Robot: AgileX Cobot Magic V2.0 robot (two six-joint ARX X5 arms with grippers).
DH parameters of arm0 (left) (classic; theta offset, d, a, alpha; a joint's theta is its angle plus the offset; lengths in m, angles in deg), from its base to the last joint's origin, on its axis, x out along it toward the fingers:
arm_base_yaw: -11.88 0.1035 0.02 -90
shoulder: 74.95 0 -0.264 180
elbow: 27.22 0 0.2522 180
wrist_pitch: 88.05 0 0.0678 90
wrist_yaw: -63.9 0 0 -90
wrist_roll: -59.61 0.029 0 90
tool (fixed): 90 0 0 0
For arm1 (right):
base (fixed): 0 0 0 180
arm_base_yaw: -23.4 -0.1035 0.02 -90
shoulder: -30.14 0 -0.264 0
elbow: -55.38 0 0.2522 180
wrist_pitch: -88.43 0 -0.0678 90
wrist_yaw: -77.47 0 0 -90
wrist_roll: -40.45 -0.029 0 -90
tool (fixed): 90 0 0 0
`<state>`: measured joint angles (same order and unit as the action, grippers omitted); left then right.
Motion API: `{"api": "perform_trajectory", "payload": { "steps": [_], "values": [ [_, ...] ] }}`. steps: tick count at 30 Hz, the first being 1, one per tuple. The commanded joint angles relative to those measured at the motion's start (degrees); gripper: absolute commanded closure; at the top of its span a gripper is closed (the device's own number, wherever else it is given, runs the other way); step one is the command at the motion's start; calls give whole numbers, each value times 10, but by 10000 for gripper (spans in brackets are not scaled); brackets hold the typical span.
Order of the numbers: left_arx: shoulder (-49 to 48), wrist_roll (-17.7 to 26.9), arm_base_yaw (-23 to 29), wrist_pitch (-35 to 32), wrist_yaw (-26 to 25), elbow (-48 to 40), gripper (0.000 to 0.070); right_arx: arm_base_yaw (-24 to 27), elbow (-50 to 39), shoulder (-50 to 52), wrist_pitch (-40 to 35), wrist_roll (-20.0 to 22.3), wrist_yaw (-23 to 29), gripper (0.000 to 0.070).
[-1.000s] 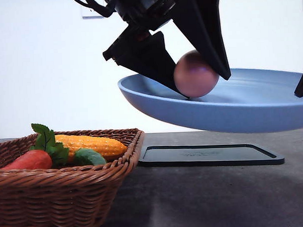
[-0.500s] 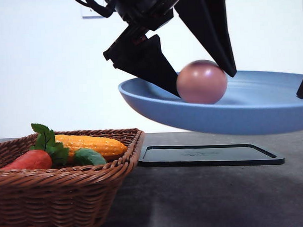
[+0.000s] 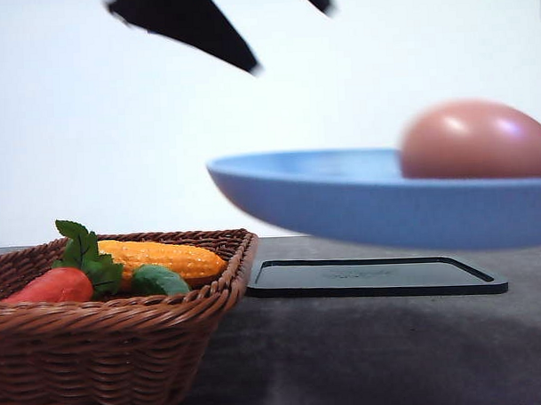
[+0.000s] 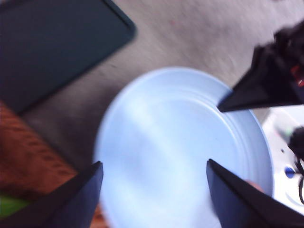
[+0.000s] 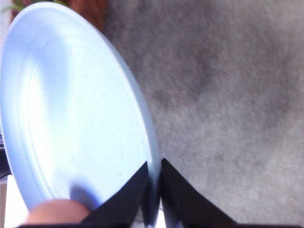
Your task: Transfer egg from basket to plate and serve
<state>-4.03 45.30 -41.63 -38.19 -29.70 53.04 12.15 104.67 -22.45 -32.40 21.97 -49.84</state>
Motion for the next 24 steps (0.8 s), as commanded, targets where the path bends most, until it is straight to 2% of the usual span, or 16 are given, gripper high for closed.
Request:
{"api": "perform_trajectory", "payload": {
  "steps": [1, 9, 16, 24],
  "values": [
    [-29, 8, 5, 7, 19, 7, 257, -2, 6, -19, -14, -8, -7, 700],
    [-183, 28, 50, 63, 111, 7, 257, 9, 41, -142, -75, 8, -2, 700],
    [-294, 28, 59, 105, 186, 7, 257, 53, 150, -275, -107, 29, -2, 700],
    [-371, 27, 59, 112, 204, 7, 257, 90, 315, -438, -106, 41, -2, 700]
  ]
}}
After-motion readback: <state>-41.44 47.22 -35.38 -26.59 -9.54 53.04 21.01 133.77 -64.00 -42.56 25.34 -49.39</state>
